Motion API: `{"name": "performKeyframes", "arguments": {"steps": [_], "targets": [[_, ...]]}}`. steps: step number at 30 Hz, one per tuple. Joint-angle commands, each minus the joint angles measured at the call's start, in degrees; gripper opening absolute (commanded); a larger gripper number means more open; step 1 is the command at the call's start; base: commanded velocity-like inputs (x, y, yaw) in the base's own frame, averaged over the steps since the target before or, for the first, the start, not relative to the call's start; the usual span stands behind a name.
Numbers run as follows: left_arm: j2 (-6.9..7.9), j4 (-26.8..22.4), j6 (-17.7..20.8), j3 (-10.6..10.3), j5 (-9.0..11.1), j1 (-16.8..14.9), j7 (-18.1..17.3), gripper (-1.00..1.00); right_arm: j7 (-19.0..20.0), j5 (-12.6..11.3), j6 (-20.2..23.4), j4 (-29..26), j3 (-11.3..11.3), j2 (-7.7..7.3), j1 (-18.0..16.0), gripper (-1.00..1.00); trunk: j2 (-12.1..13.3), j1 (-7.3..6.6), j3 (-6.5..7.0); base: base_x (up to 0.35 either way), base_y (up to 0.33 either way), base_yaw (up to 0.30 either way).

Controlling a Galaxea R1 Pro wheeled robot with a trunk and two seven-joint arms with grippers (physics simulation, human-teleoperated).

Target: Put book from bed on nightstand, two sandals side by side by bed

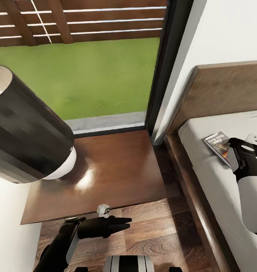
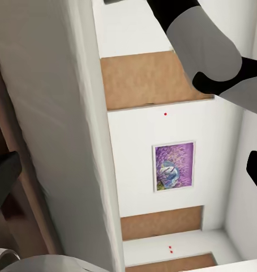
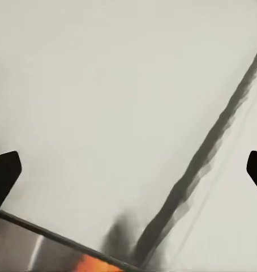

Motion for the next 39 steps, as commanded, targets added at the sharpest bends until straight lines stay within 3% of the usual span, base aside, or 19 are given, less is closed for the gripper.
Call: {"name": "performKeyframes", "arguments": {"steps": [1, 39], "targets": [[-0.06, 0.0, 0.6, 0.1, -0.2, 0.0, -0.3, 1.00, -0.1, -1.1, 0.2, 1.9, 0.2, 0.01, 0.0, 1.00, 0.0, 0.00, -0.04, 0.000, 0.000, 0.255], [-0.06, 0.0, 0.6, 0.1, -0.2, 0.0, -0.3, 1.00, 0.0, -0.9, -0.1, 1.9, 0.7, 0.08, 0.0, 1.00, 0.0, 0.00, -0.04, -0.007, 0.000, 0.011]]}}
